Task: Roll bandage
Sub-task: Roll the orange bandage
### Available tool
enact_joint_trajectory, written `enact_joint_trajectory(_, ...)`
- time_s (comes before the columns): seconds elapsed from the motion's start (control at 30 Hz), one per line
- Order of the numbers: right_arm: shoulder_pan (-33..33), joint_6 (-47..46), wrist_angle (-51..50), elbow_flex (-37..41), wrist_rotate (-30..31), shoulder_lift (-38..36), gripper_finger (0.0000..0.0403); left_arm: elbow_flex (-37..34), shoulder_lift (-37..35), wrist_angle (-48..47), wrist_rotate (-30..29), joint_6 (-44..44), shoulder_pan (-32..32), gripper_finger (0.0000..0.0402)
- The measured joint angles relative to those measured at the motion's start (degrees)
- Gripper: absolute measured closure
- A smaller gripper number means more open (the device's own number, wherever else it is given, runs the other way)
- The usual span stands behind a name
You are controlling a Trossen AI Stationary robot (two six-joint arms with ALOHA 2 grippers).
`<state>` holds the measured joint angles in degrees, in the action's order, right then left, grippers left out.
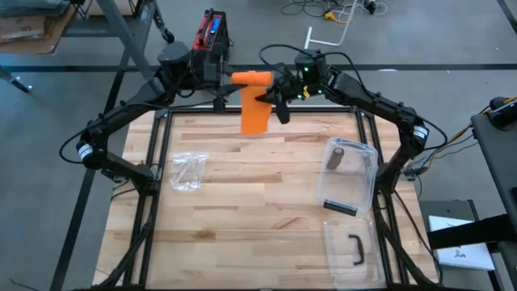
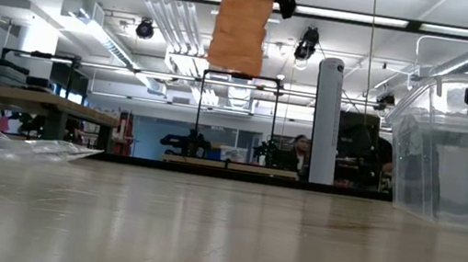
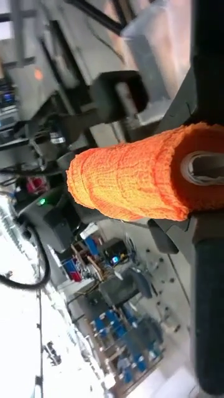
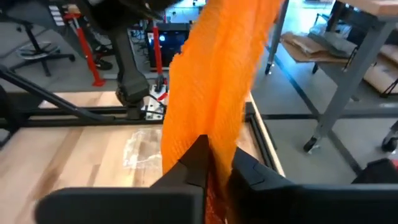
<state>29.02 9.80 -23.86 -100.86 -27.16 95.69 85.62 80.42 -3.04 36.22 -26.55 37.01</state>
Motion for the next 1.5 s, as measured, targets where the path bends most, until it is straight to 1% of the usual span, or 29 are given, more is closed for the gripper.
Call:
enact_joint_trajectory(0.17, 0.0, -3.8, 0.1, 0.0, -3.0, -1.1, 0.0317, 0.0, 0.0, 0.4, -0.6, -5.7, -0.3, 0.0313)
enact_joint_trajectory(0.37, 0.0, -6.1, 0.1, -0.1, -2.8, -2.6, 0.0234, 0.0, 0.0, 4.7, -1.9, -8.7, -0.5, 0.0317)
enact_joint_trajectory(0.53, 0.4, -7.0, 0.2, -1.7, -2.7, -4.4, 0.0185, 0.0, 0.0, 5.4, -2.7, -12.0, -0.5, 0.0317)
enact_joint_trajectory(0.73, 0.3, -7.8, -0.2, -2.8, -2.9, -4.6, 0.0148, 0.0, 0.0, 7.1, -3.0, -14.1, -0.4, 0.0316)
enact_joint_trajectory(0.93, 0.4, -6.8, -0.3, -3.0, -2.7, -4.8, 0.0117, 0.1, 0.0, 8.2, -6.3, -17.0, -0.5, 0.0318)
enact_joint_trajectory(1.13, 1.2, -4.3, 0.1, -5.6, 2.2, -6.1, 0.0089, 0.1, 0.0, 7.2, -6.4, -19.3, -0.4, 0.0314)
enact_joint_trajectory(1.33, 1.1, -8.7, -0.8, -9.0, 2.2, -6.1, 0.0053, 0.1, 0.0, 4.6, -6.4, -24.1, -0.5, 0.0313)
enact_joint_trajectory(1.5, 1.3, -10.3, -2.2, -10.6, 2.4, -5.4, 0.0023, 0.1, 0.0, 4.5, -6.2, -31.5, -0.5, 0.0313)
